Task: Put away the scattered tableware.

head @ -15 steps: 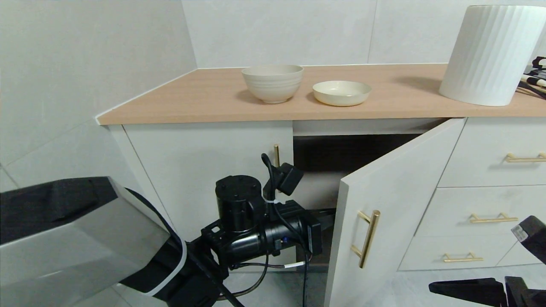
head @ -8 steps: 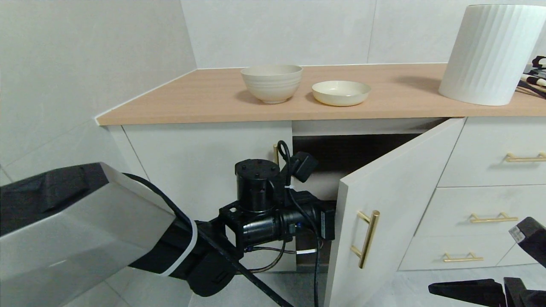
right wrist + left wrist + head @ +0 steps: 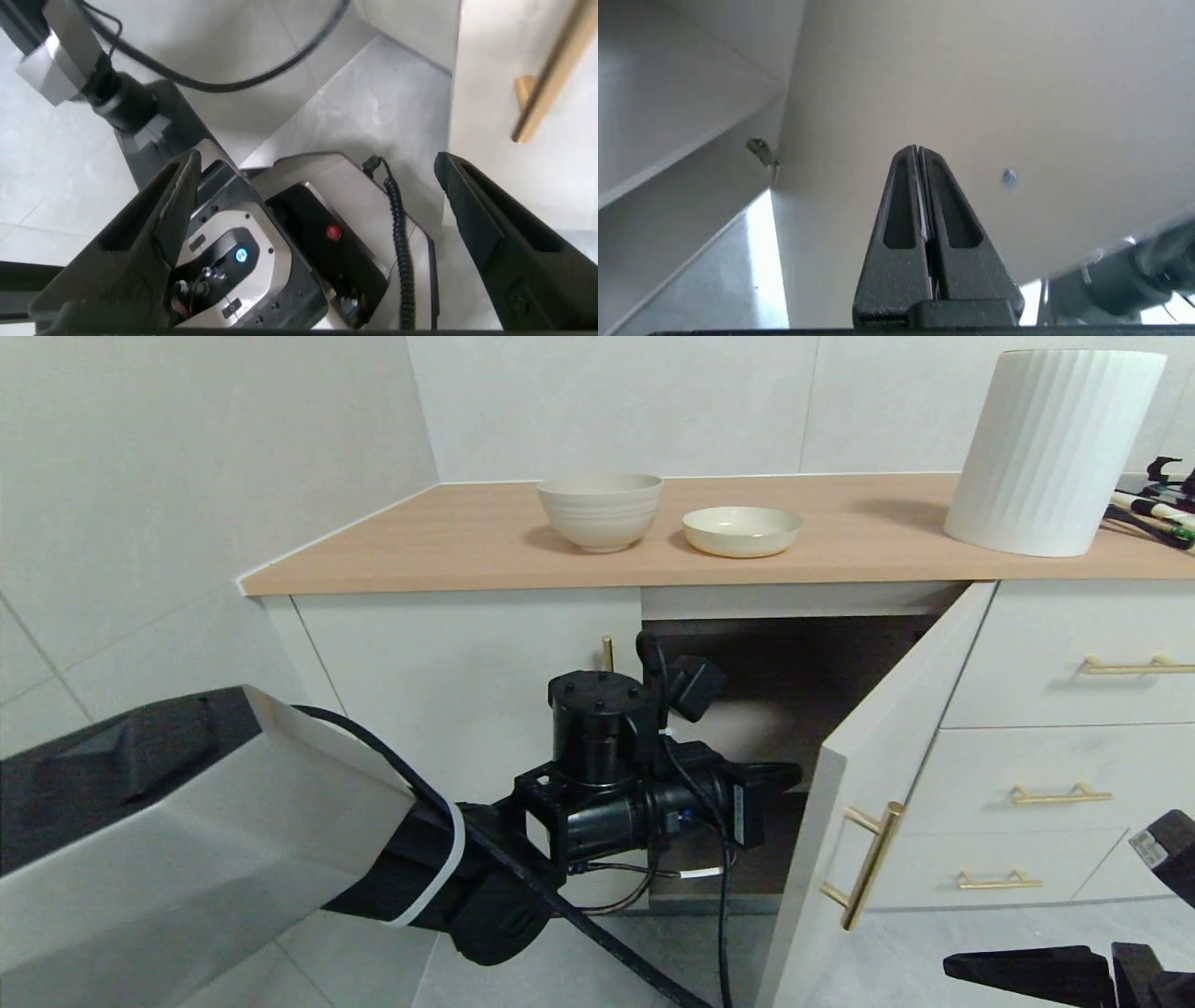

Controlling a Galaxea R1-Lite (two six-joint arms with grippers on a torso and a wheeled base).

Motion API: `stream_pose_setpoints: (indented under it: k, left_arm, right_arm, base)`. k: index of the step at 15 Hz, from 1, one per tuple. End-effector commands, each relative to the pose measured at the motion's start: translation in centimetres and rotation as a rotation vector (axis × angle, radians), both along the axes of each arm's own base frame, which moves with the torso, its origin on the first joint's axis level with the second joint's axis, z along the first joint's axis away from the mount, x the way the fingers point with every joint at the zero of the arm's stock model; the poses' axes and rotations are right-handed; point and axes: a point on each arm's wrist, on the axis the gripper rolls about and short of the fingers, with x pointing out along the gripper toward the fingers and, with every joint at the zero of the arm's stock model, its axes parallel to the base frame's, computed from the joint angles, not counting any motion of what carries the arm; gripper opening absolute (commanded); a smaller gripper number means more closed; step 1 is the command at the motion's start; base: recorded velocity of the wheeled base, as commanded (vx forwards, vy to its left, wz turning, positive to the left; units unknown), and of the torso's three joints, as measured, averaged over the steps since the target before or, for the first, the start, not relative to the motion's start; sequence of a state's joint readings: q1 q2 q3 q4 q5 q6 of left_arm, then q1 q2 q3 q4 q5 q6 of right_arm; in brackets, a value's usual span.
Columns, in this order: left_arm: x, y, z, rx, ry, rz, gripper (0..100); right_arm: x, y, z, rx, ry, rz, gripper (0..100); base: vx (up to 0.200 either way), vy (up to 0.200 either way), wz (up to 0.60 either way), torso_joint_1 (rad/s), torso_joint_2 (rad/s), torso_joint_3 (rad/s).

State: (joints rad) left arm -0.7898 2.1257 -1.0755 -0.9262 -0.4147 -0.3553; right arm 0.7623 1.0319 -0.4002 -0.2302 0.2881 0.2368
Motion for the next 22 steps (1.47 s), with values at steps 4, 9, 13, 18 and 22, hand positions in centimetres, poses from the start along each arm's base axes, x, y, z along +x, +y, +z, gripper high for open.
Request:
stream_pose_setpoints:
  k: [4,9,13,18,22]
  left_arm:
    - [-0.3,-2.0,0.6,0.009,-0.005,0.032,0]
    - [-2.2,-2.0,1.4,0.012,-0.012,0.037,0]
    - [-2.2,-2.0,0.7,0.028,0.001,0.037,0]
    - [-1.6,-2.7,0.3,0.025,-0.001,0.039,0]
    - [-1.8,-3.3,0.2,0.022,-0.005,0.033,0]
  right_arm:
    - [-0.4,-0.4,0.5,0.024,-0.025,-0.001,100]
    - [-0.5,-0.4,0.6,0.028,-0.03,0.001,100]
    - [-0.5,-0.4,0.6,0.028,-0.03,0.001,100]
    - [-0.6,-0.5,0.6,0.033,-0.036,-0.001,100]
    - [-0.6,-0.6,0.7,0.036,-0.039,-0.001,100]
  base:
    - [0.0,0.0,0.0,0.0,0.0,0.0]
    - [0.0,0.0,0.0,0.0,0.0,0.0]
    - [-0.1,0.0,0.0,0.001,0.0,0.006]
    - [-0.04,0.0,0.0,0.003,0.0,0.0]
    - [0.0,0.0,0.0,0.0,0.0,0.0]
